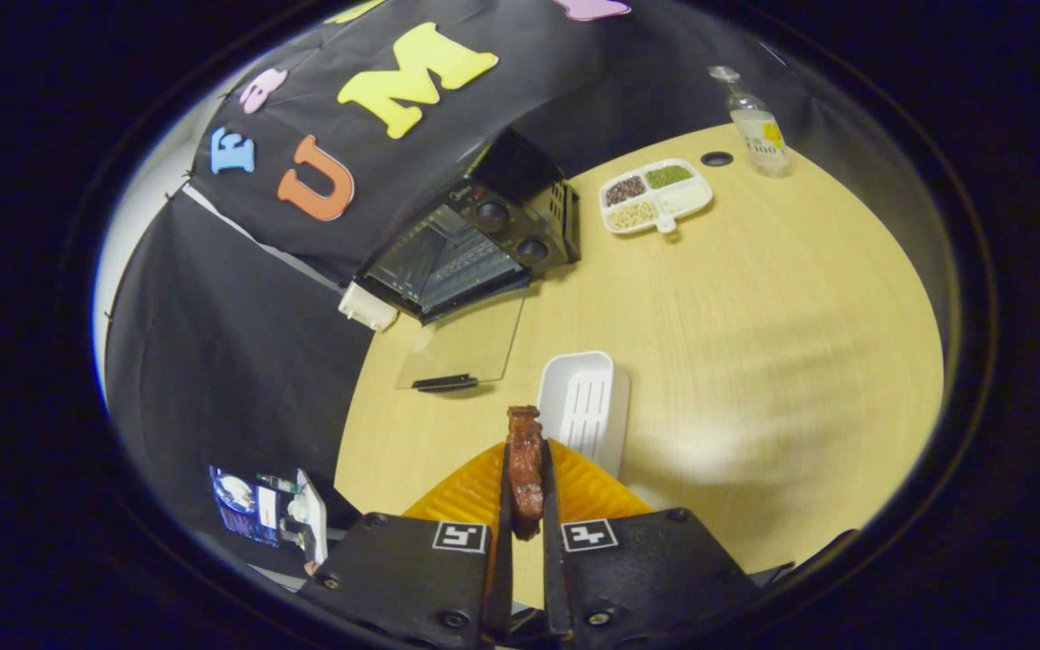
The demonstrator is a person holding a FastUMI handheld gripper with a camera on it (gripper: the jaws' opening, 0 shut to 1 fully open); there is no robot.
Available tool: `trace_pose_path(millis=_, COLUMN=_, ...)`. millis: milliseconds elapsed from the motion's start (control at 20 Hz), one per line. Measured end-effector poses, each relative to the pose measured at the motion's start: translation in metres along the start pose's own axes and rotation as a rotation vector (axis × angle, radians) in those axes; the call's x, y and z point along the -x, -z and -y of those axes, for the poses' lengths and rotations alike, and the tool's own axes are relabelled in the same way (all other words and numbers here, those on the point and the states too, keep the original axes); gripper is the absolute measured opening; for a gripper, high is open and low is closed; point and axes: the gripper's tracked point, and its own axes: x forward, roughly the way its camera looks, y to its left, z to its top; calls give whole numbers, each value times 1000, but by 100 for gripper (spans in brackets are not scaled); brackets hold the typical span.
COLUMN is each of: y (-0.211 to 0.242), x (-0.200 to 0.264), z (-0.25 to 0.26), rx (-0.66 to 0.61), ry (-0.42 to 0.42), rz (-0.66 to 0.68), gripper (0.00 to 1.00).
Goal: Open the toaster oven, put the food inside, and close the toaster oven door.
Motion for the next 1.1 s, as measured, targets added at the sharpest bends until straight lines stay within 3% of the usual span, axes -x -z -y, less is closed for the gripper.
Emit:
trace_pose_path(millis=350, y=-7, x=-38, z=-85, rx=5, ry=40, rz=123, gripper=17)
trace_pose_path(millis=700, y=-51, x=-118, z=-166, rx=-114, ry=-9, rz=335, gripper=17)
trace_pose_path(millis=1100, y=-132, x=-231, z=-175, rx=-326, ry=-25, rz=515, gripper=17)
